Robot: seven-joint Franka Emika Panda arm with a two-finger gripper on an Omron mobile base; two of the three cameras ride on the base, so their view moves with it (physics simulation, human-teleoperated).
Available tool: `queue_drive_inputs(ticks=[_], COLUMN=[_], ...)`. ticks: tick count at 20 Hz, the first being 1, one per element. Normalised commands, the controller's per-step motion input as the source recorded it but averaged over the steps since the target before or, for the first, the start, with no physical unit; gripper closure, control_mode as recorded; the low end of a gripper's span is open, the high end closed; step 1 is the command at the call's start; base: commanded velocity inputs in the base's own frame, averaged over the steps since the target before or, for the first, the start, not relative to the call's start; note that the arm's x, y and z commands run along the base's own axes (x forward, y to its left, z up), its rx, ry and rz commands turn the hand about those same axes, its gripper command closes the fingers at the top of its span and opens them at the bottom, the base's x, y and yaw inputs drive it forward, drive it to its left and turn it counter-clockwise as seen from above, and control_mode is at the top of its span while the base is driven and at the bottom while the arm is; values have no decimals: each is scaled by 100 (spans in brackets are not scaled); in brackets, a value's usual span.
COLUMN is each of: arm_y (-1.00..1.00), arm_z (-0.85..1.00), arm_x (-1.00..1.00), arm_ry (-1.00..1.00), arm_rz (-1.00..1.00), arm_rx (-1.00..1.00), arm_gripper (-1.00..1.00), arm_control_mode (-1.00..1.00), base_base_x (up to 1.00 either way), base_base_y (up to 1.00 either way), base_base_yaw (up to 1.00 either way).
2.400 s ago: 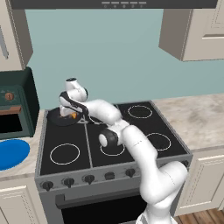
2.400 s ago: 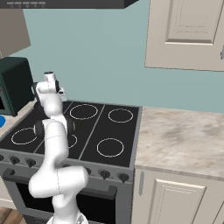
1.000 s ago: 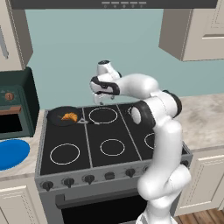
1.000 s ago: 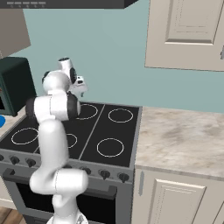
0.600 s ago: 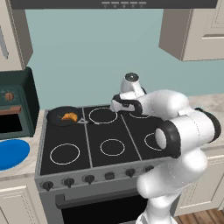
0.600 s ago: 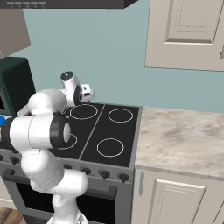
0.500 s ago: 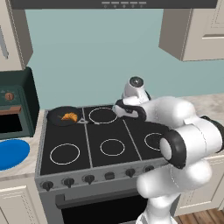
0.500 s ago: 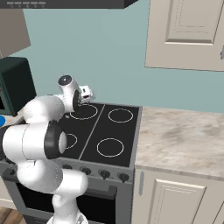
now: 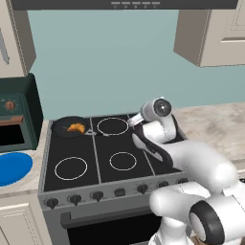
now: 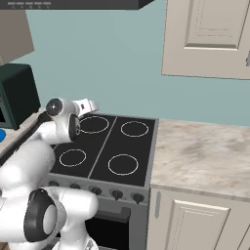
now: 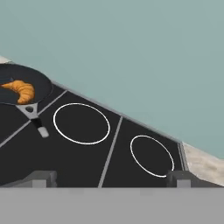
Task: Pick the croissant and place it on the pan. Then turn on the stove to warm the croissant.
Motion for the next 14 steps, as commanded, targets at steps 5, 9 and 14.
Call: queue_drive_inputs(ticks=[5, 9, 14], arm_y=[9, 27, 60], arm_z=[44, 12, 0], arm_x=[-76, -59, -42], arm_ry=[-15, -8, -1], arm_rz=[-5, -5, -4], arm_rx=[0, -1, -5], arm_gripper=[-100, -100, -100], arm_control_mode=[-100, -100, -100], base_base_x=[0, 0, 0], base_base_y=[0, 0, 0], base_base_yaw=[0, 0, 0])
